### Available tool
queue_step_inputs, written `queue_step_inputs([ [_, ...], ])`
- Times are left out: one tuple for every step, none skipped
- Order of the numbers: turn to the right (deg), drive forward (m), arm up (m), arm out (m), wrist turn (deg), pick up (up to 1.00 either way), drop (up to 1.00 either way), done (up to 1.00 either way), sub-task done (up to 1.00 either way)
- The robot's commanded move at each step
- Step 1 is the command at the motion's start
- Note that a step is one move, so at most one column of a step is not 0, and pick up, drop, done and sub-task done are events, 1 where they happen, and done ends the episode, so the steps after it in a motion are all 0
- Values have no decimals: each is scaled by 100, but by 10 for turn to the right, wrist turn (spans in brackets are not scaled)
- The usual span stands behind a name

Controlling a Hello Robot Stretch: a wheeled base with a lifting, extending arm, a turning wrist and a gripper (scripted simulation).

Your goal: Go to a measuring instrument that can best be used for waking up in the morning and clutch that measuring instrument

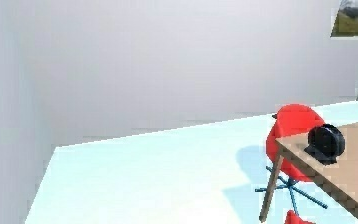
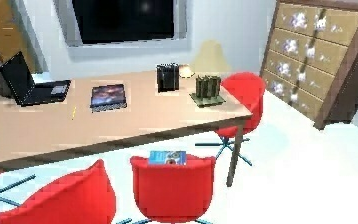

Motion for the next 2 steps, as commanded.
queue_step_inputs([
  [-150, 0, 0, 0, 0, 0, 0, 0, 0],
  [0, 90, 0, 0, 0, 0, 0, 0, 0],
])
